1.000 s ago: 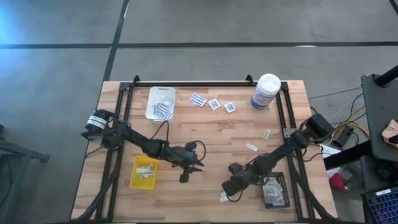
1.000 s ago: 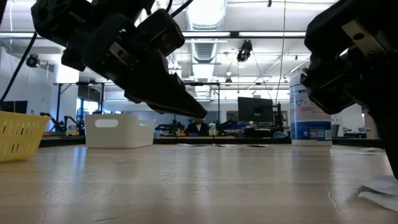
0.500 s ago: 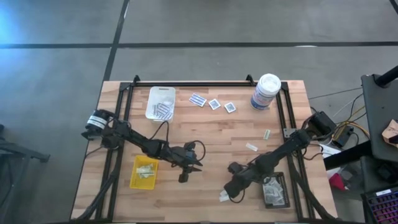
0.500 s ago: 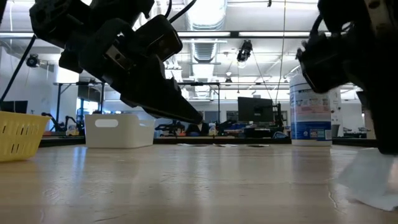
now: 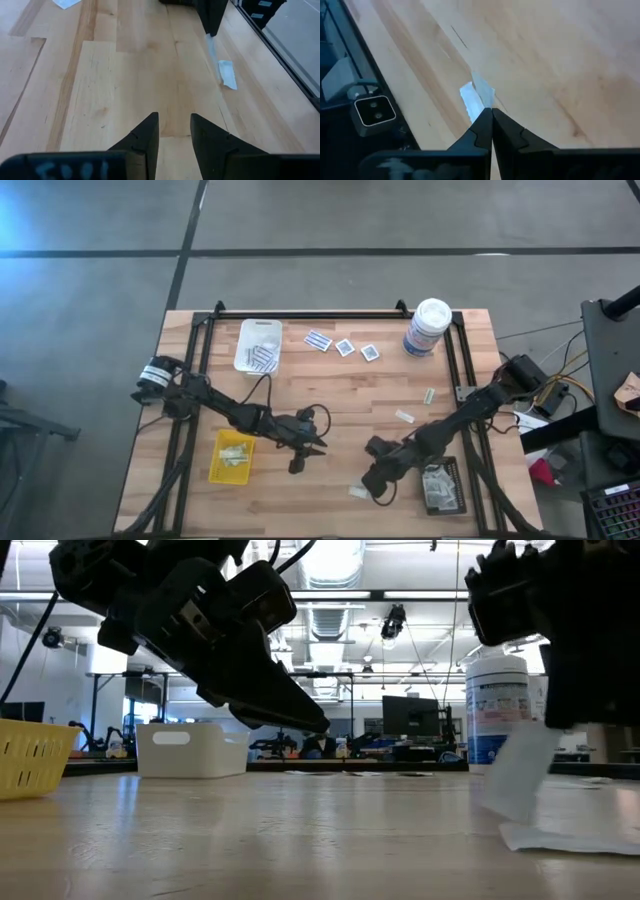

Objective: Pick & Place First Aid Supplies
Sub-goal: Put the green bandage into the yellow bin

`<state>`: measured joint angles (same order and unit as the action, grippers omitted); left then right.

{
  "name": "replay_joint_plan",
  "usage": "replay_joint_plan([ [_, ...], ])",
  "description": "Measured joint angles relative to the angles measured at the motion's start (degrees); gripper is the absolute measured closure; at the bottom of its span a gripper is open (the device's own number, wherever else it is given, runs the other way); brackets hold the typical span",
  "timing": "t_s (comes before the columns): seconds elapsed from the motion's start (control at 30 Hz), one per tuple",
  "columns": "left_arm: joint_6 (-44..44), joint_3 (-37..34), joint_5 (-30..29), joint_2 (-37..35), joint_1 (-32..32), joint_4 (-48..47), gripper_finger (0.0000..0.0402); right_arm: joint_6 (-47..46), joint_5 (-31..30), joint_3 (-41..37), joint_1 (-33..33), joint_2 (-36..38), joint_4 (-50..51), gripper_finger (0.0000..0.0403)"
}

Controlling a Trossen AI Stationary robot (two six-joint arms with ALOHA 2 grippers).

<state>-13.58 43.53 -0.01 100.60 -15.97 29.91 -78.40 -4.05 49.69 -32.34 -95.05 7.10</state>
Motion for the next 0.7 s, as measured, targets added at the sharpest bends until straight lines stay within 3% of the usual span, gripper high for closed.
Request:
replay_joint_plan([
  [0.17,0.00,0.00,0.00,0.00,0.00,0.00,0.0280,2.19,-1.29,0.02,0.11,1.39,-0.05,0.0395],
  [0.43,-2.14,0.04,0.61,0.00,0.02,0.15,0.0223,6.62,-8.02,0.02,0.15,3.56,-0.04,0.0395],
  [0.7,-6.64,1.60,3.62,-0.02,0.02,3.73,0.0218,14.80,-15.55,0.76,0.31,3.73,-2.18,0.0395],
])
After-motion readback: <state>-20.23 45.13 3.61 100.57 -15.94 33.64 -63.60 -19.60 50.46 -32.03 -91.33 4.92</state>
